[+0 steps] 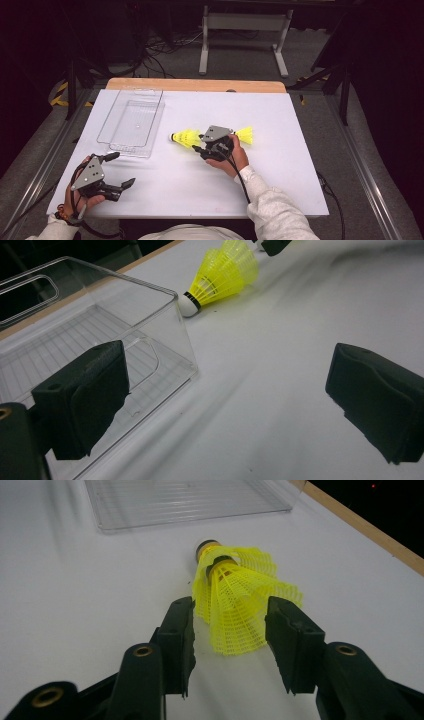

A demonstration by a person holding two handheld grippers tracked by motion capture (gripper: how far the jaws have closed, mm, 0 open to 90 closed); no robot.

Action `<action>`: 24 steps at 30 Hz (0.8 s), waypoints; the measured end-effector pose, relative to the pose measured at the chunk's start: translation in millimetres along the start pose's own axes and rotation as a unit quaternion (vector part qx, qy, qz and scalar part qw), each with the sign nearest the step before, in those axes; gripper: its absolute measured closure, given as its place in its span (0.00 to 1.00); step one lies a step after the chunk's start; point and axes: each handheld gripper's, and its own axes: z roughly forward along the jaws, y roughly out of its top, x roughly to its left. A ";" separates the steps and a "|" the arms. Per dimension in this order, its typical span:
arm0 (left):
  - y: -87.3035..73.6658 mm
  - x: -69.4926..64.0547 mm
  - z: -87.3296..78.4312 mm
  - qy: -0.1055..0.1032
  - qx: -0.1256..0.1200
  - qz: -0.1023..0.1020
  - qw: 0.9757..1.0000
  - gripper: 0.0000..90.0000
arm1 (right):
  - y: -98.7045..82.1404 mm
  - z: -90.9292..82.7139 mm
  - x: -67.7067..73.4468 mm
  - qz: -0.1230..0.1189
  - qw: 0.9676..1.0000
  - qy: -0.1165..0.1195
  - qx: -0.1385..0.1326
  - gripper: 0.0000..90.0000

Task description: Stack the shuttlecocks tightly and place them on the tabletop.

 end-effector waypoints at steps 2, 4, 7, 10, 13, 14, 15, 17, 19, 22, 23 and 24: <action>0.0 0.5 1.5 -0.003 0.000 -0.001 1.000 0.05 | 1.0 -3.4 0.1 0.000 1.000 -0.002 -0.005 0.61; 0.3 1.0 2.3 -0.003 0.000 0.000 1.000 0.05 | 1.6 -7.4 -0.2 0.001 1.000 -0.005 -0.009 0.60; 0.2 0.8 2.7 -0.007 0.000 -0.001 1.000 0.05 | 2.0 -9.7 -0.6 0.003 1.000 -0.005 -0.012 0.60; 0.2 0.5 2.6 -0.009 0.000 -0.001 1.000 0.06 | 2.4 -13.3 -1.2 0.007 1.000 -0.001 -0.016 0.61; -0.2 0.1 2.0 -0.008 0.001 -0.002 1.000 0.06 | 3.0 -15.8 -1.1 0.004 1.000 -0.001 -0.020 0.60; -0.2 0.2 1.8 -0.009 0.001 -0.002 1.000 0.06 | 3.3 -16.5 -0.8 0.004 1.000 0.000 -0.021 0.60; -0.2 0.3 1.1 -0.008 0.003 -0.002 1.000 0.06 | 3.6 -17.1 -0.5 0.002 1.000 -0.001 -0.022 0.59; -0.4 0.0 0.7 -0.008 0.004 -0.002 1.000 0.06 | 4.5 -19.4 0.5 -0.002 1.000 -0.002 -0.025 0.59; -0.6 -0.2 0.9 -0.008 0.005 -0.001 1.000 0.06 | 5.4 -22.1 1.3 -0.005 1.000 -0.001 -0.030 0.58; -0.7 -0.2 1.0 -0.009 0.005 -0.001 1.000 0.06 | 6.0 -26.2 1.9 -0.007 0.999 -0.005 -0.032 0.56; -0.7 -0.1 1.0 -0.009 0.006 -0.001 1.000 0.06 | 5.9 -27.4 2.0 -0.007 0.999 -0.006 -0.033 0.55; -0.7 -0.1 1.0 -0.009 0.006 -0.001 1.000 0.06 | 5.7 -28.7 2.2 -0.006 0.999 -0.007 -0.034 0.55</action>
